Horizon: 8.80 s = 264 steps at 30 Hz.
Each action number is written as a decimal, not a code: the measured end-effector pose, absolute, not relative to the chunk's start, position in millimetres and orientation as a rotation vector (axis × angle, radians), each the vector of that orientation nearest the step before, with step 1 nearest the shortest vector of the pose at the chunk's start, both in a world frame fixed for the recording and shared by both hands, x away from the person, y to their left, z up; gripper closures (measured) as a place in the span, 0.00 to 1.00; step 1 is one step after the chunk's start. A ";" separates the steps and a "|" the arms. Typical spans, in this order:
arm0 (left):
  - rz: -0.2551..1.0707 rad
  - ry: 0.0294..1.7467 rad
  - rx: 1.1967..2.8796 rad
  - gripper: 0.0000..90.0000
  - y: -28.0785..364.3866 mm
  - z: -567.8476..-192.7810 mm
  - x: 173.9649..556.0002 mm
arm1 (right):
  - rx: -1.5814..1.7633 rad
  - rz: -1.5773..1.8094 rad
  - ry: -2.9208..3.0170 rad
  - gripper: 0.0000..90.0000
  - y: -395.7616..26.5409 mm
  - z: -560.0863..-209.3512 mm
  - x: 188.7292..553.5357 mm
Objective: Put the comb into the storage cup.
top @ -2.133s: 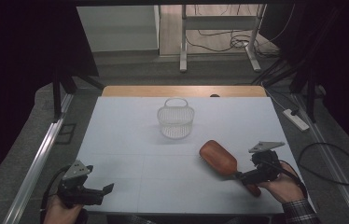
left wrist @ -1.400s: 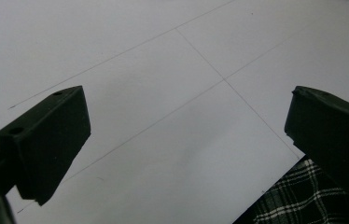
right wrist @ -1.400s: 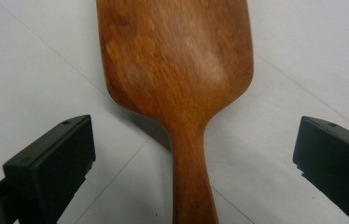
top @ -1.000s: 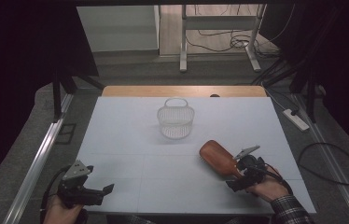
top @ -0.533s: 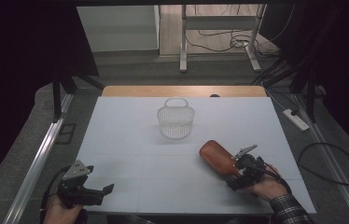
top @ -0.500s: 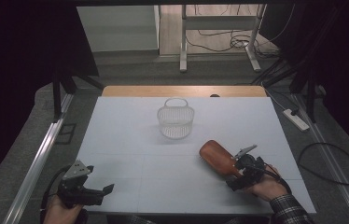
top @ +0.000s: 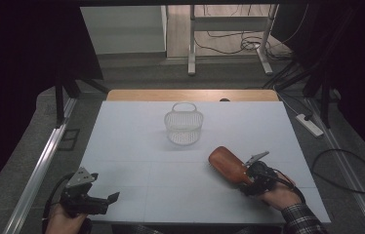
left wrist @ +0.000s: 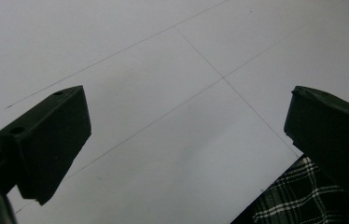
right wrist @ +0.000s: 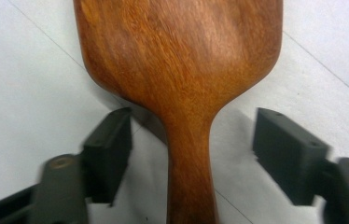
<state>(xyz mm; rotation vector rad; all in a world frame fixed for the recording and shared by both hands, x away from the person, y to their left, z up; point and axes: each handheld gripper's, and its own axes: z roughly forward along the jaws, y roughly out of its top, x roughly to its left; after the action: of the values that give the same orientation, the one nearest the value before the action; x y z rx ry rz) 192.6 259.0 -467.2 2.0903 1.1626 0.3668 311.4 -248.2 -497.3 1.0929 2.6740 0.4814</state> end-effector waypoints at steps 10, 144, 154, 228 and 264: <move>0.368 1.161 2.091 0.02 258.7 -467.3 192.6 | 1.106 0.493 2.722 0.78 -249.6 -493.6 311.6; -0.117 0.868 1.885 0.00 121.8 -421.3 318.2 | 0.816 1.206 2.420 0.80 -180.6 -428.0 288.0; -0.145 0.847 1.889 0.00 113.7 -419.9 322.2 | 0.787 1.234 2.441 0.80 -170.5 -427.6 281.6; -0.237 0.767 1.897 0.66 132.3 -398.8 342.8 | 0.813 1.172 2.651 0.23 -171.7 -437.3 286.4; -0.099 0.893 1.840 0.66 176.7 -365.8 371.8 | 0.982 1.086 2.605 0.00 -237.9 -446.6 276.3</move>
<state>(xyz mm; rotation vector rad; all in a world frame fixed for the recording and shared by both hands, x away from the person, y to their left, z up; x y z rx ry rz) 371.8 176.7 -365.8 1.8403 0.8927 -0.0988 276.3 -237.9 -446.6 0.9823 2.6053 1.0859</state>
